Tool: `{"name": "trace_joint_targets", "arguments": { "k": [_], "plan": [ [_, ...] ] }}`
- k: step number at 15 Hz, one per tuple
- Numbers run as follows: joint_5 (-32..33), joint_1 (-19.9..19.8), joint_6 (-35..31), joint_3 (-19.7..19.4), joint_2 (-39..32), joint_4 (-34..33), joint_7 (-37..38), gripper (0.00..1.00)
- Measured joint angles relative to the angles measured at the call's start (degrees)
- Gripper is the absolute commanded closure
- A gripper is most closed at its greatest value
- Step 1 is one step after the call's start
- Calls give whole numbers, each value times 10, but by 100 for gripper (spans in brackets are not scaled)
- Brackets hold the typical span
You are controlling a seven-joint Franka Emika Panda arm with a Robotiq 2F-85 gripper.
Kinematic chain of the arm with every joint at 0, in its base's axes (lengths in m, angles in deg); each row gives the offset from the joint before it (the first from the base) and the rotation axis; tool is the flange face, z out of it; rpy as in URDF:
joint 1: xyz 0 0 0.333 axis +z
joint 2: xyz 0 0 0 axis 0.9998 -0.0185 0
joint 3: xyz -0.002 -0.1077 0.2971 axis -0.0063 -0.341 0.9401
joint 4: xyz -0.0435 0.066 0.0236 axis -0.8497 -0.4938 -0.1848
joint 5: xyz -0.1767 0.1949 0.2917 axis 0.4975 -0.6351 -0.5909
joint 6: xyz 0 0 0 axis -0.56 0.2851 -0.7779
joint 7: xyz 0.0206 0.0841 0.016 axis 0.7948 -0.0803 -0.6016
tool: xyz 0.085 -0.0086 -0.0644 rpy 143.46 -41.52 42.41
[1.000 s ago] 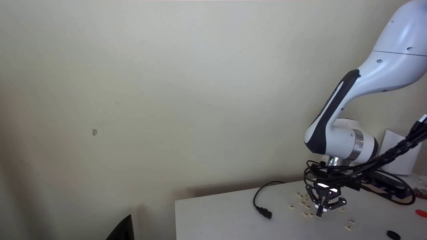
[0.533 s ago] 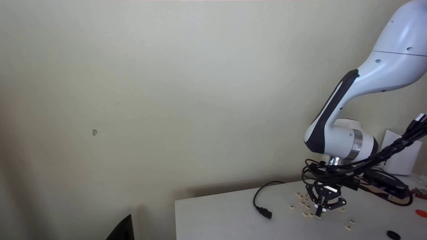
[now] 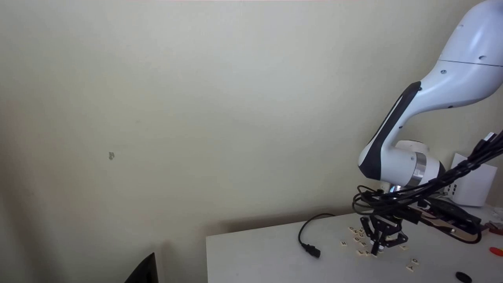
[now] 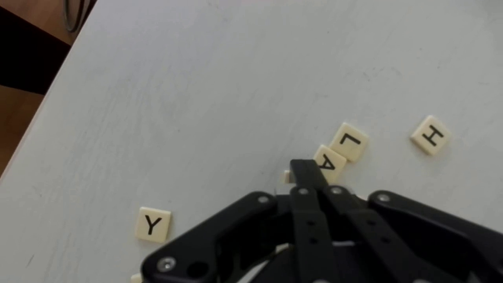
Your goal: Arrange the letter tiles
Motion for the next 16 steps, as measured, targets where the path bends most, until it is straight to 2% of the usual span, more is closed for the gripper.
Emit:
{"name": "trace_joint_targets", "arguments": {
  "k": [16],
  "plan": [
    [-65,13,4,-12,-2,-5,32,100]
  ]
}}
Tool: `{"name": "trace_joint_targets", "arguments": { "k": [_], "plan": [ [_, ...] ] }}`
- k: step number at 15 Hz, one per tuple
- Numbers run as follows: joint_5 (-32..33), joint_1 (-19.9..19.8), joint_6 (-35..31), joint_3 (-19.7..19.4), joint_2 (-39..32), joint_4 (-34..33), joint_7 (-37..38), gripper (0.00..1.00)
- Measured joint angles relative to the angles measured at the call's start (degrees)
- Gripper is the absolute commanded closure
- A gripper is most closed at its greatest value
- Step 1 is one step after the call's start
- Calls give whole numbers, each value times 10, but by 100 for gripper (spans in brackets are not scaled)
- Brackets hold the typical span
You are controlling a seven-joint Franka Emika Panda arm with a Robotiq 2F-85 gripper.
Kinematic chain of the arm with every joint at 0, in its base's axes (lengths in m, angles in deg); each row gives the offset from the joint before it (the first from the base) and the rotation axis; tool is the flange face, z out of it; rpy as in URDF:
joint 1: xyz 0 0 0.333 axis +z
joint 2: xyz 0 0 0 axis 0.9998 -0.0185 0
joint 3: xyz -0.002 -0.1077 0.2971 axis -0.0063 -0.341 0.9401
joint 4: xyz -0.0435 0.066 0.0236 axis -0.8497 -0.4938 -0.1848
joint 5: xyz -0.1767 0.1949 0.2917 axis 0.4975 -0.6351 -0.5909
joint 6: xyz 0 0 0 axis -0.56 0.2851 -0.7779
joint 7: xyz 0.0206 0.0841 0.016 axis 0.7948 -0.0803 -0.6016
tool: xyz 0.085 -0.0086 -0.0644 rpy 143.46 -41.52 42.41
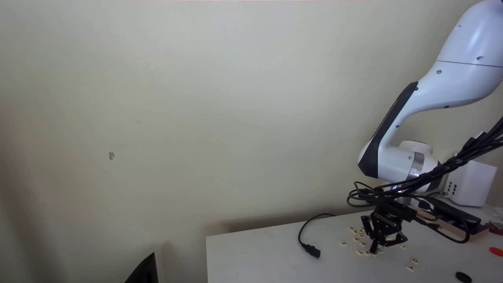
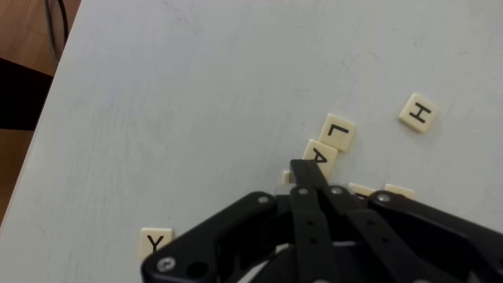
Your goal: Arrange the letter tiles
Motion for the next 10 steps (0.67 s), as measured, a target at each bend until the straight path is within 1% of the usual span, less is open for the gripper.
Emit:
{"name": "trace_joint_targets", "arguments": {
  "k": [10],
  "plan": [
    [-42,14,4,-12,0,-2,29,100]
  ]
}}
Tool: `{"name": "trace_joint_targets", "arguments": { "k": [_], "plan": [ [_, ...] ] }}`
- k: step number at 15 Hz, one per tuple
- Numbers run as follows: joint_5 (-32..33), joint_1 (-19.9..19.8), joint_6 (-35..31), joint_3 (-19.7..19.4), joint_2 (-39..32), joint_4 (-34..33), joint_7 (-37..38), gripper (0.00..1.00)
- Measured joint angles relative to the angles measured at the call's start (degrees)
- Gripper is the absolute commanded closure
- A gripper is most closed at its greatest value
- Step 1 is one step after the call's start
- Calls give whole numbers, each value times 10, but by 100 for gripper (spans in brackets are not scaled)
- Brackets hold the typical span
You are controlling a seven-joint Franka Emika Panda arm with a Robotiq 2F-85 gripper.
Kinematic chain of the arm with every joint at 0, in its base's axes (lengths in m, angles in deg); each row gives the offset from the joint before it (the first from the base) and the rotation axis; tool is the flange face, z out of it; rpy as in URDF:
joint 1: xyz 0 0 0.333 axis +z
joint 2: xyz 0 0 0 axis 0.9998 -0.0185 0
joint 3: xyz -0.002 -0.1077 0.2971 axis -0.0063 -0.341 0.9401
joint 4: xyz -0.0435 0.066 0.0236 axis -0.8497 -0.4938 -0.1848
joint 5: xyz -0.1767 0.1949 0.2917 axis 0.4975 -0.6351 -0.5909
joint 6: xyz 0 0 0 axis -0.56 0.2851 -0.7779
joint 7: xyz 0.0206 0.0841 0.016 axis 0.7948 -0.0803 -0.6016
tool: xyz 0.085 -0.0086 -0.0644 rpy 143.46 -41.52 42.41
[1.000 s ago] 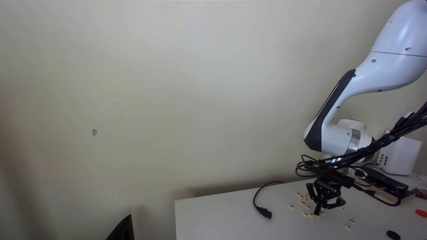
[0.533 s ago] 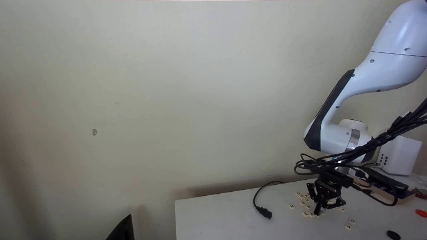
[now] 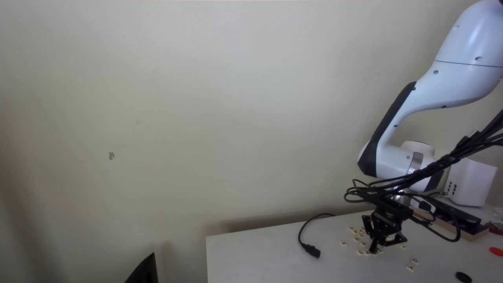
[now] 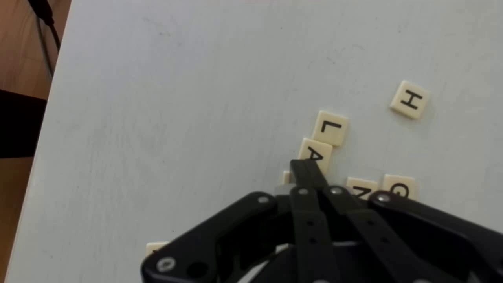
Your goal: Arrange the letter tiles
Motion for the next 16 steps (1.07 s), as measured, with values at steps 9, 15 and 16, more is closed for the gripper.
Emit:
{"name": "trace_joint_targets", "arguments": {
  "k": [9,15,16],
  "plan": [
    [-13,17,4,-14,-2,-7,37,100],
    [-13,23,7,-19,-3,-9,49,100],
    [-13,23,7,-19,-3,-9,49,100]
  ]
}}
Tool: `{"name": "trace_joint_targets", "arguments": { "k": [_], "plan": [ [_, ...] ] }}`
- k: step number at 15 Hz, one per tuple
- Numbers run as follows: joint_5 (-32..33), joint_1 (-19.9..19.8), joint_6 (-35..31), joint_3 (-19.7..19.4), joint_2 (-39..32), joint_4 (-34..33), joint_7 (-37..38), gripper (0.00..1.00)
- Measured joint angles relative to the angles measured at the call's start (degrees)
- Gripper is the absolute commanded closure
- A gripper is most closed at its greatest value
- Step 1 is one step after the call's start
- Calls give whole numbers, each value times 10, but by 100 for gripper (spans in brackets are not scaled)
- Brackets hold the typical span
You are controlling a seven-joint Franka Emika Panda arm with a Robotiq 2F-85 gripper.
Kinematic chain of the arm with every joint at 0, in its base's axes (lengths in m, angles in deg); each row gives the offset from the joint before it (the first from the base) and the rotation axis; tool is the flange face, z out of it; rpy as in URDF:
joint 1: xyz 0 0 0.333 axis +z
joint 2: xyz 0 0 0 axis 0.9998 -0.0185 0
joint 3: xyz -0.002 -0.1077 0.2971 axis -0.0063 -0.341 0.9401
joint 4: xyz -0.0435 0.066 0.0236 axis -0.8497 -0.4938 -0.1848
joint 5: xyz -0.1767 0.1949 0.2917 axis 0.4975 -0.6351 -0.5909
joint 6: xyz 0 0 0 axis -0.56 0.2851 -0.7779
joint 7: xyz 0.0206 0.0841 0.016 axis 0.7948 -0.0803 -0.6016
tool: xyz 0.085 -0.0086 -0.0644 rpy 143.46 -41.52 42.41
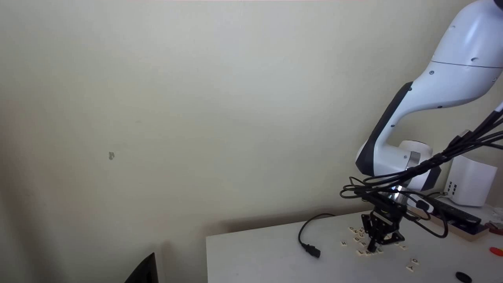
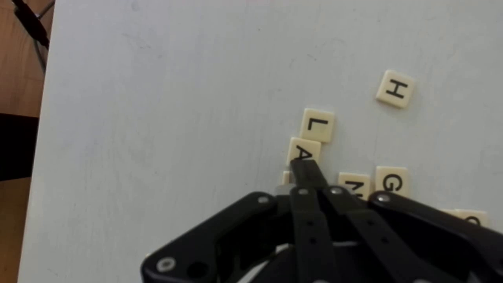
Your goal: Arrange the letter tiles
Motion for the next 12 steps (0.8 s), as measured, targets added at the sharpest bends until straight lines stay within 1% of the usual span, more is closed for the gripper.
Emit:
{"name": "trace_joint_targets", "arguments": {
  "k": [12],
  "plan": [
    [-18,0,-2,0,-1,-5,-9,100]
  ]
}}
